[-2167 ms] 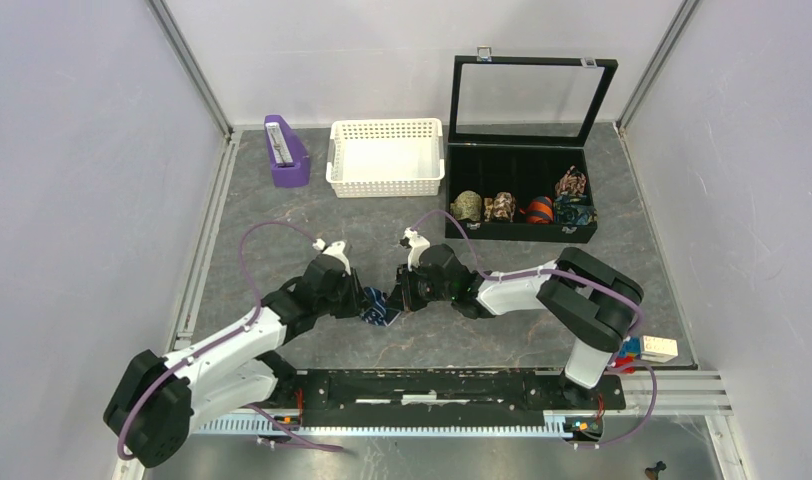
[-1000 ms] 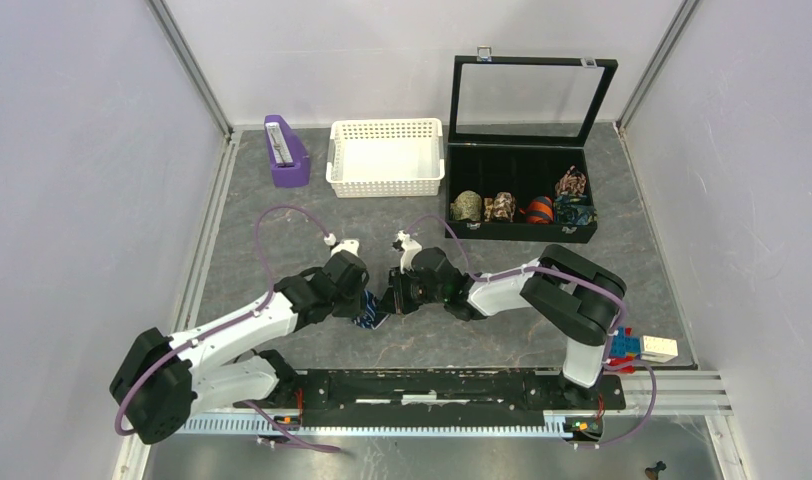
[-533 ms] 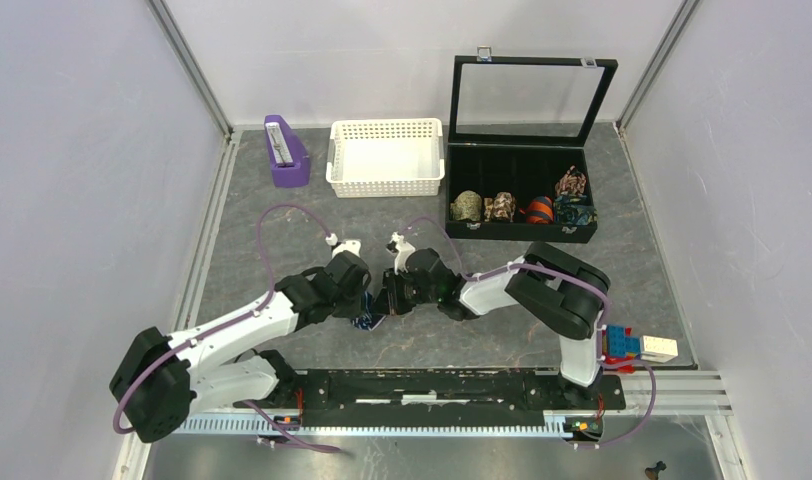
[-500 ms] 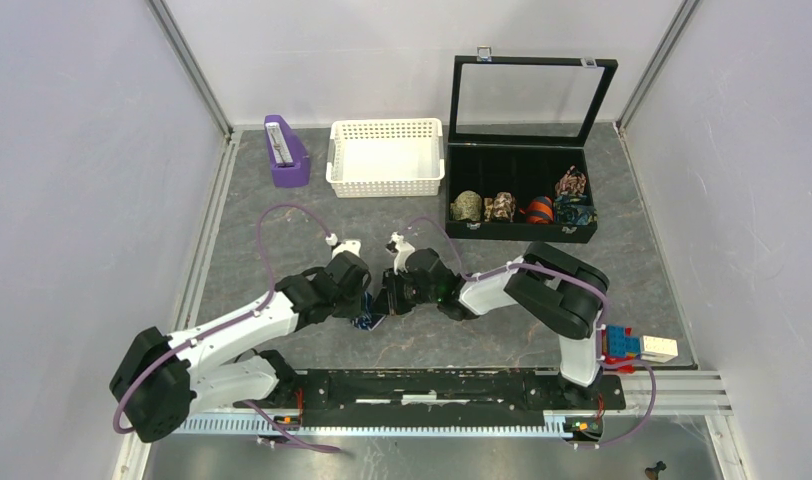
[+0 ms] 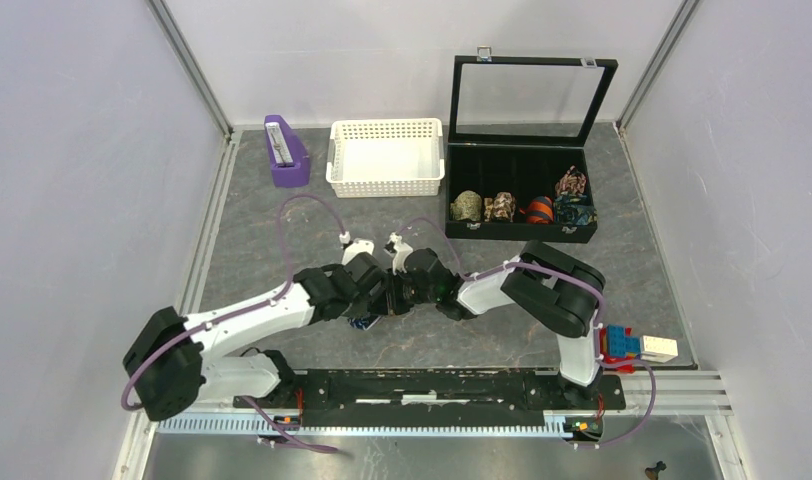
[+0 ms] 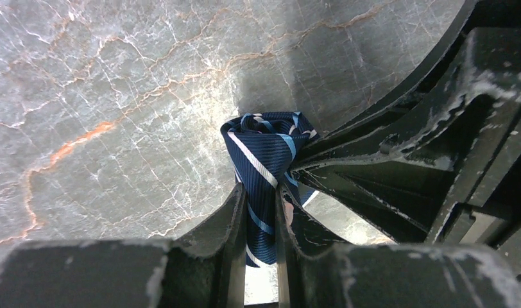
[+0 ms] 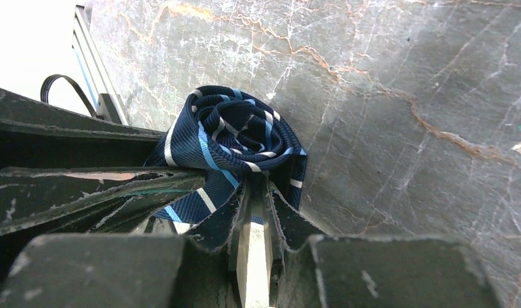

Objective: Roll the ties
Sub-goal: Roll the tie at the center of the board.

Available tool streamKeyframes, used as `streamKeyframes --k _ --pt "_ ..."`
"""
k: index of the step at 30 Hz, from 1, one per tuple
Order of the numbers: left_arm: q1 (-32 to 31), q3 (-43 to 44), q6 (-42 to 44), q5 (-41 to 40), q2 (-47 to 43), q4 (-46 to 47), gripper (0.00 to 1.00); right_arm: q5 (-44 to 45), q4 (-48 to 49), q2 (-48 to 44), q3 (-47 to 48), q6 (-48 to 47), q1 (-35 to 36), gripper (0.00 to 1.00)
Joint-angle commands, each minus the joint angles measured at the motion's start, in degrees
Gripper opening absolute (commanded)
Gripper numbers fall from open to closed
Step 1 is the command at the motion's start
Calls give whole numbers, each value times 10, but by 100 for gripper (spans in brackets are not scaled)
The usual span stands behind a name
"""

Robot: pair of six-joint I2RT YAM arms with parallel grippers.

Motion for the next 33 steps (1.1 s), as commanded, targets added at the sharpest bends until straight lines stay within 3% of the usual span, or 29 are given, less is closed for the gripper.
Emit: streamKeyframes --k 1,10,28,33 --pt "-31 58 -14 -94 46 -57 18 -2 -5 -37 -16 -22 -7 18" --pt "-73 99 -38 -152 111 -100 18 22 -39 -149 -110 -58 -54 19" --pt "-127 144 -78 -182 231 -112 17 85 -97 -292 -201 -101 -99 19" --pt "-138 160 -86 -179 258 -114 23 86 -98 -310 -216 -102 -107 19"
